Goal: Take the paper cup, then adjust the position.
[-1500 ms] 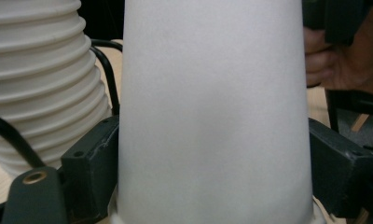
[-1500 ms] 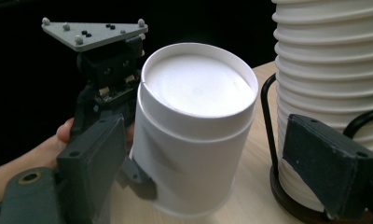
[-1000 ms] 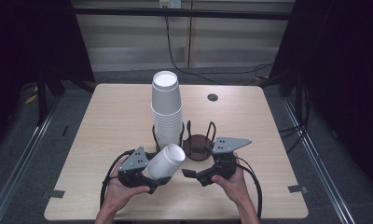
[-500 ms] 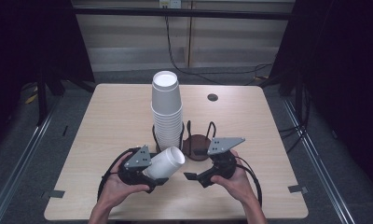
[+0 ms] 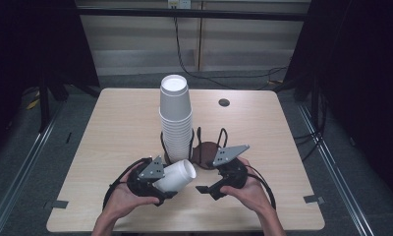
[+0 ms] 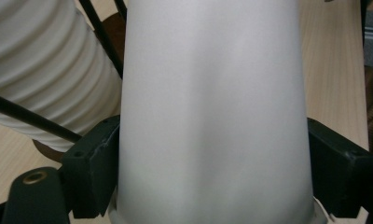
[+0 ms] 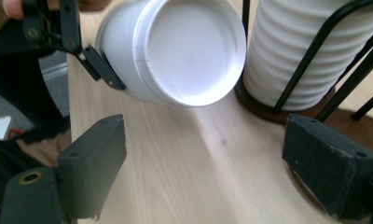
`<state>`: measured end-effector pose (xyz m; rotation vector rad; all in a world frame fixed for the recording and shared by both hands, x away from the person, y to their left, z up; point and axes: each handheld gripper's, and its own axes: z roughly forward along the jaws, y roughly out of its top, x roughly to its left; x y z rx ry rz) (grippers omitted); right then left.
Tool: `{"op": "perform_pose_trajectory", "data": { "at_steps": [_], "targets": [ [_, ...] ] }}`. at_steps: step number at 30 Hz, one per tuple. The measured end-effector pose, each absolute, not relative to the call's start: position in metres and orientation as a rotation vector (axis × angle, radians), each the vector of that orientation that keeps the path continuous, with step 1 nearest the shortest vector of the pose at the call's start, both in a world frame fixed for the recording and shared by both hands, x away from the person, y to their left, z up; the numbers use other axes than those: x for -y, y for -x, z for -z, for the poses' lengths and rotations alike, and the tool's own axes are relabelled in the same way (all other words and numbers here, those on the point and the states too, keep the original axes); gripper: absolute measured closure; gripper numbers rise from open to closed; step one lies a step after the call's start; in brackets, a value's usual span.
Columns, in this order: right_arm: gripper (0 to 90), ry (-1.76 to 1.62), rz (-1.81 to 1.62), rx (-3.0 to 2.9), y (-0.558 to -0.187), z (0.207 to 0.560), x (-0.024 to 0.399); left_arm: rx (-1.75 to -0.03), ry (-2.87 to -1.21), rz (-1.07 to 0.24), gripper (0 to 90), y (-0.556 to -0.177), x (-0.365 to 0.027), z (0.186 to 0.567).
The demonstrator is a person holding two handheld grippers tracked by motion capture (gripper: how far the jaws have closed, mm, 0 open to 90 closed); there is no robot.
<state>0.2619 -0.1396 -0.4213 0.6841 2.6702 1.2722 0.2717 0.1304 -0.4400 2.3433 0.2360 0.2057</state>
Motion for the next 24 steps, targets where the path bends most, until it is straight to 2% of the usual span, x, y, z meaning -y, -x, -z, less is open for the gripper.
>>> {"op": "perform_pose_trajectory", "data": {
  "at_steps": [24],
  "targets": [
    [13.5, -0.566, -0.999, -2.874, -0.260, 0.434, 0.122, -0.105, -2.496, -0.161, 15.7, -0.262, -0.105, 0.447]
  ]
}}
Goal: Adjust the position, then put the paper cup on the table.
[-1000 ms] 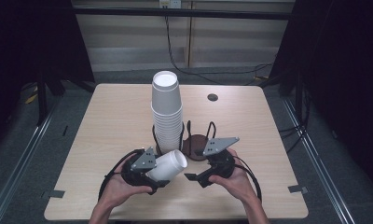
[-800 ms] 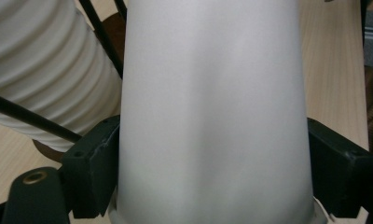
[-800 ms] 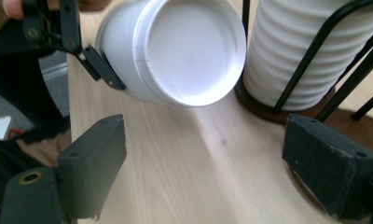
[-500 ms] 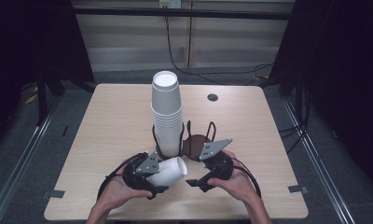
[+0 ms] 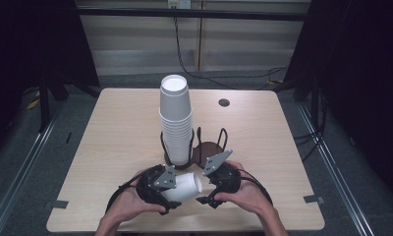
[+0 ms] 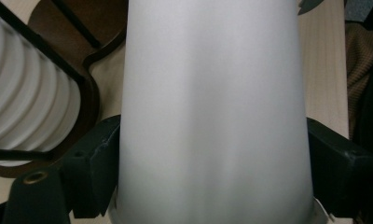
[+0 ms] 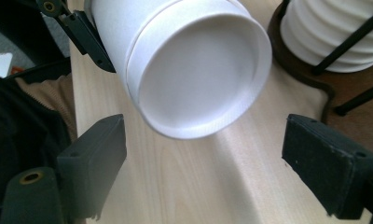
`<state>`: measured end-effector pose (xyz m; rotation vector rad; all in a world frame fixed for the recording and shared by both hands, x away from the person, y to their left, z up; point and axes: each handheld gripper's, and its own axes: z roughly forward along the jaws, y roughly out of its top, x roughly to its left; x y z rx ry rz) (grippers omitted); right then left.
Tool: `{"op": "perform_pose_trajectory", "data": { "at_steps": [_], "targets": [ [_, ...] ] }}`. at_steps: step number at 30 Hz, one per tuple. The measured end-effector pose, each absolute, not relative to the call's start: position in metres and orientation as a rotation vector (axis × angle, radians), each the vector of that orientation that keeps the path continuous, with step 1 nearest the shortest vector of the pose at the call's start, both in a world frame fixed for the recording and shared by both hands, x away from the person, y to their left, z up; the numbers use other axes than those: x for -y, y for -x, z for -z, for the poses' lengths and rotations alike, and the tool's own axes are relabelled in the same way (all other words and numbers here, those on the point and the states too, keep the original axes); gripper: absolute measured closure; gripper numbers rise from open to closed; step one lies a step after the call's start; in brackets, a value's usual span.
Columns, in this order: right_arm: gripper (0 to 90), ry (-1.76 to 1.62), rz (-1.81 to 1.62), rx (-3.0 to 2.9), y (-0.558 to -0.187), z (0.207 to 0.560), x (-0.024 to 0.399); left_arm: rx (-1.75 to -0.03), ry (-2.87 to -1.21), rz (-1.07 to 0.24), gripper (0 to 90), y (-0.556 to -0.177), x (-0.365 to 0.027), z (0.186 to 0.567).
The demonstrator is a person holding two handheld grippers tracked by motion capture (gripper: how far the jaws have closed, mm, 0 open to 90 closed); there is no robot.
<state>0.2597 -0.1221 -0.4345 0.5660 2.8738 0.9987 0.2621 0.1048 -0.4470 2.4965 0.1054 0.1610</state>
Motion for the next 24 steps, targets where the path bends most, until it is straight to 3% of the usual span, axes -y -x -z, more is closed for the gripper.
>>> {"op": "perform_pose_trajectory", "data": {
  "at_steps": [24],
  "targets": [
    [14.0, -0.464, -0.921, -3.018, -0.259, 0.443, 0.107, -0.034, -2.535, -0.127, 16.1, -0.254, -0.087, 0.453]
  ]
}}
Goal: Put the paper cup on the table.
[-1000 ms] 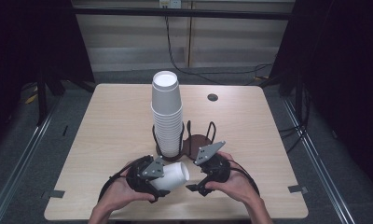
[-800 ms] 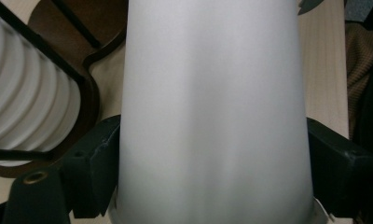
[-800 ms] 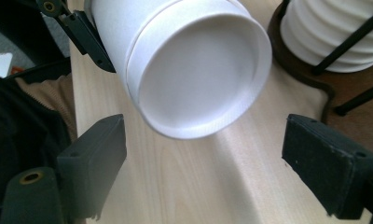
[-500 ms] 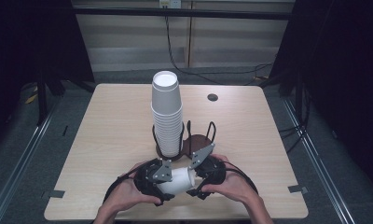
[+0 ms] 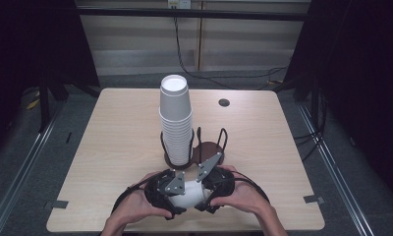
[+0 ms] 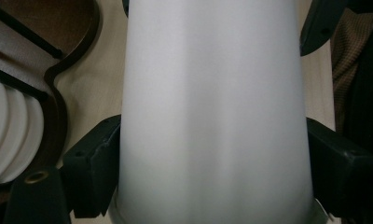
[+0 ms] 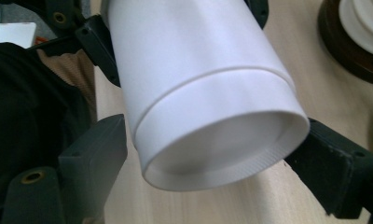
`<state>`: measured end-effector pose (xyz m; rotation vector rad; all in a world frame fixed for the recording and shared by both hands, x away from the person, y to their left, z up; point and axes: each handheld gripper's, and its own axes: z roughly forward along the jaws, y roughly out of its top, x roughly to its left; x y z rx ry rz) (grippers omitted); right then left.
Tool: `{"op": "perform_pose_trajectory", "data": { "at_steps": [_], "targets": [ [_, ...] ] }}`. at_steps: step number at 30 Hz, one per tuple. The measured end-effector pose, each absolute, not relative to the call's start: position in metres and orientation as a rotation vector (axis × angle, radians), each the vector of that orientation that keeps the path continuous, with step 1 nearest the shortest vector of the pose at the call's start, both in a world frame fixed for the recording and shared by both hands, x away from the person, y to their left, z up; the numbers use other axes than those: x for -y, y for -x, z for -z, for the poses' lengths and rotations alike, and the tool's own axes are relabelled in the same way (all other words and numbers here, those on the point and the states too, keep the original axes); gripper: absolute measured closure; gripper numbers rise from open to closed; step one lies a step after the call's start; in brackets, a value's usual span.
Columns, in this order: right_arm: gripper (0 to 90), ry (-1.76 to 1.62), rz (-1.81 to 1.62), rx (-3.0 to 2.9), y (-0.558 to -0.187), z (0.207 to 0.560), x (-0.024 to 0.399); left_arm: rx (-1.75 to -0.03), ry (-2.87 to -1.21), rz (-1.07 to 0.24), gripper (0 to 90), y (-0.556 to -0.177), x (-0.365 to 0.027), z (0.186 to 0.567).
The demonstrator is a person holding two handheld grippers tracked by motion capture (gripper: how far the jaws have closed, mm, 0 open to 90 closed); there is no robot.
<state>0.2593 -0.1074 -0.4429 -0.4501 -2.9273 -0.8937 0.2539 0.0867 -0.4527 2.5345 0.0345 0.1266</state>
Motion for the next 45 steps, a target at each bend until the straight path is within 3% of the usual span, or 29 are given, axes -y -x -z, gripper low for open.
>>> {"op": "perform_pose_trajectory", "data": {
  "at_steps": [45],
  "targets": [
    [23.3, 0.385, 0.908, 2.853, -0.2587, 0.4359, 0.1118, 0.009, -2.474, -0.033, 12.6, -0.2557, -0.0845, 0.4522]
  ]
}}
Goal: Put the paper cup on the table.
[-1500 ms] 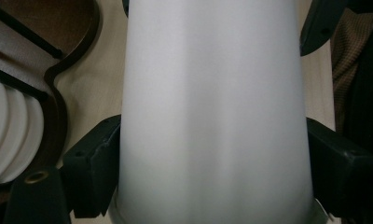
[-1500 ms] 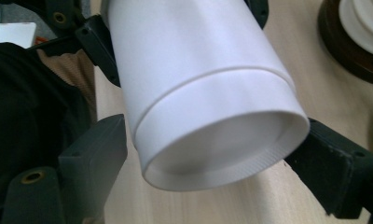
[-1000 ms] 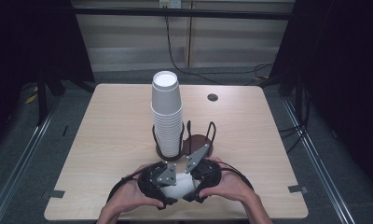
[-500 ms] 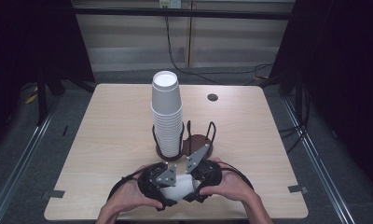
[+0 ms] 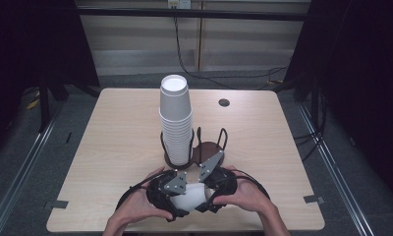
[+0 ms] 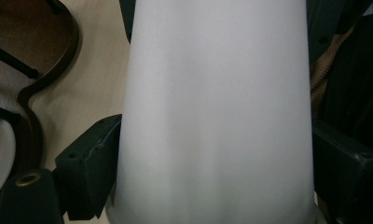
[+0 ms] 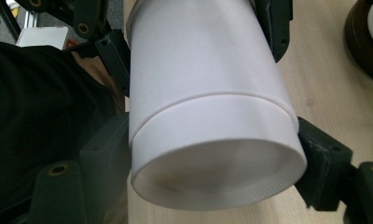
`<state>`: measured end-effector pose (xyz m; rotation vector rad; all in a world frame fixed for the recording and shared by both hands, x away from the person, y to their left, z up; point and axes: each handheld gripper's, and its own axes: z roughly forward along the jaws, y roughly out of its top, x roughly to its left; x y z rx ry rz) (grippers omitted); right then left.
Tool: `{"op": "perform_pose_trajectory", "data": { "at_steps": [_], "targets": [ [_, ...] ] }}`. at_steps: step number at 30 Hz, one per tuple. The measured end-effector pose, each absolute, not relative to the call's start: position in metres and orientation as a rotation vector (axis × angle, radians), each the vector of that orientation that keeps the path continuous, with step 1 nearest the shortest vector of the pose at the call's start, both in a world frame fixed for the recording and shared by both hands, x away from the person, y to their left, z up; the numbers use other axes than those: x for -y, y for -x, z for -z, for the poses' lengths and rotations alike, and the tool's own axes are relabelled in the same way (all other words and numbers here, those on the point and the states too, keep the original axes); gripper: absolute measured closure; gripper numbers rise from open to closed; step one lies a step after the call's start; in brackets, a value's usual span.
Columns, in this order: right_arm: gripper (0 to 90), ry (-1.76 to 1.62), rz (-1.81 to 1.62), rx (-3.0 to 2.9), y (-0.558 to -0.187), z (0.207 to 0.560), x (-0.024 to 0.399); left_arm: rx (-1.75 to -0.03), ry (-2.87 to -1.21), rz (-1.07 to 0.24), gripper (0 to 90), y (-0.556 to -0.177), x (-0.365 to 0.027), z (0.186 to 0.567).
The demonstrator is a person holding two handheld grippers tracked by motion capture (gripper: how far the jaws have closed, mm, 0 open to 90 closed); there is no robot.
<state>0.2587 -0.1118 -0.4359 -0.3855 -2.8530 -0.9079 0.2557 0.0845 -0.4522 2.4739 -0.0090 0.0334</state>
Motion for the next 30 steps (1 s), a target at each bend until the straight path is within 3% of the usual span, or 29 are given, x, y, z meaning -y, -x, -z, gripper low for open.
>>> {"op": "perform_pose_trajectory", "data": {
  "at_steps": [30],
  "targets": [
    [23.9, 0.442, 0.919, 2.867, -0.260, 0.434, 0.124, -0.098, -2.243, -0.061, 15.8, -0.264, -0.108, 0.431]
  ]
}}
